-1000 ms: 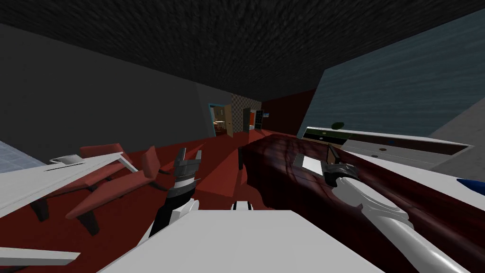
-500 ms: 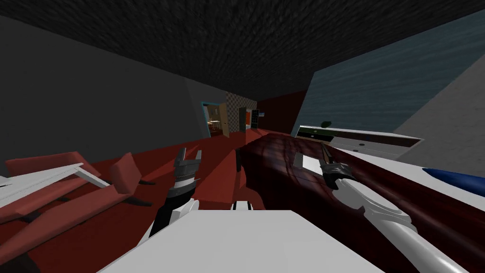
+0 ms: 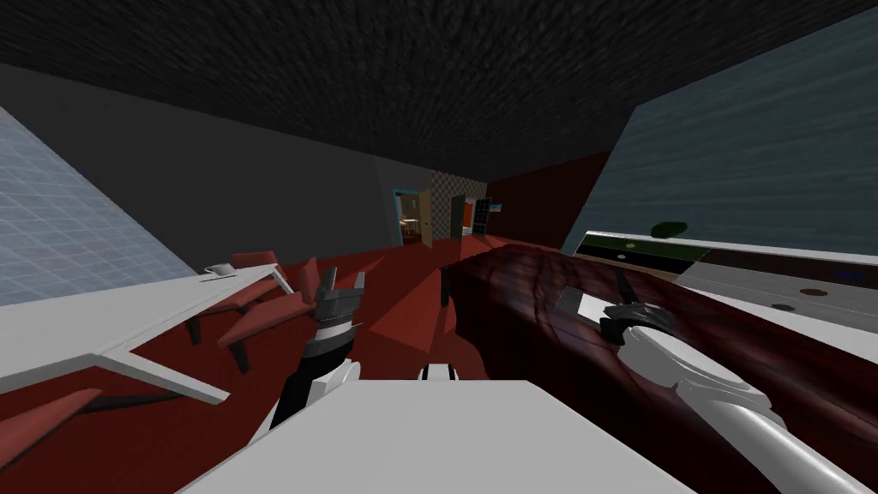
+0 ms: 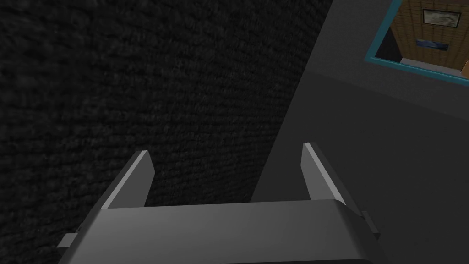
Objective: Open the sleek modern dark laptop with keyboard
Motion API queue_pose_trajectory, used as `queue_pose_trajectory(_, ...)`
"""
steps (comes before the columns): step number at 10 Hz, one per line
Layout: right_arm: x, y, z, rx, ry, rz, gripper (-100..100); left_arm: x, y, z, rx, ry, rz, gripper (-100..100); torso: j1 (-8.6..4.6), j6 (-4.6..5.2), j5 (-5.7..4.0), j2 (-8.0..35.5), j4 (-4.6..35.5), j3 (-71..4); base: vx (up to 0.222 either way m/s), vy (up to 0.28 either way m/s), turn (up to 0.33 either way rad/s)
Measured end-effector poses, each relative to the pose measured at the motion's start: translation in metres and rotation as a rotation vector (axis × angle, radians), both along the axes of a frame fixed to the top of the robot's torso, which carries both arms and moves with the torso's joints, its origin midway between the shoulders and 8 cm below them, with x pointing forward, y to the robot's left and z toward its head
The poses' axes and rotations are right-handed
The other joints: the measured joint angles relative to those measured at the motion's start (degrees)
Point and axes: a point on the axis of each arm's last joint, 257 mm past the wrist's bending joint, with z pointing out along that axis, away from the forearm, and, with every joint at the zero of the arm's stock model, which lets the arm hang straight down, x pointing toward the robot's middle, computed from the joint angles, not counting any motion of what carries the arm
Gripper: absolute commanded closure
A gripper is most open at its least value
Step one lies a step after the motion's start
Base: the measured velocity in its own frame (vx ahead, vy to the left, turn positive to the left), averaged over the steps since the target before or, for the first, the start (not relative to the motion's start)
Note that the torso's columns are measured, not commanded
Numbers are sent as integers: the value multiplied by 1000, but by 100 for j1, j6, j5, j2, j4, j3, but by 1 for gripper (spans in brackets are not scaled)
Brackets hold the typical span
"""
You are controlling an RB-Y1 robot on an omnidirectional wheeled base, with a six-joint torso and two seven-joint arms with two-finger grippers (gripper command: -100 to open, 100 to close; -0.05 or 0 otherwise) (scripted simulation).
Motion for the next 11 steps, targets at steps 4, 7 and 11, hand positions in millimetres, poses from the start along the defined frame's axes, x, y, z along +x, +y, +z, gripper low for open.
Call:
queue_pose_trajectory(4, -44, -39, 0, -55, 103, -141, 100, 0, 0, 0, 0, 0, 0, 0, 2, -2, 4, -15, -3, -10, -127, 7, 399)
queue_pose_trajectory(7, -76, -66, 7, -92, 174, -243, 100, 0, 0, 0, 0, 0, 0, 0, 9, 26, 10, 7, 5, 4, -102, 18, 233)
queue_pose_trajectory(11, -108, -79, -3, -100, 249, -338, 100, 0, 0, 0, 0, 0, 0, 0, -30, -5, -16, -14, -5, -5, -113, -53, 340)
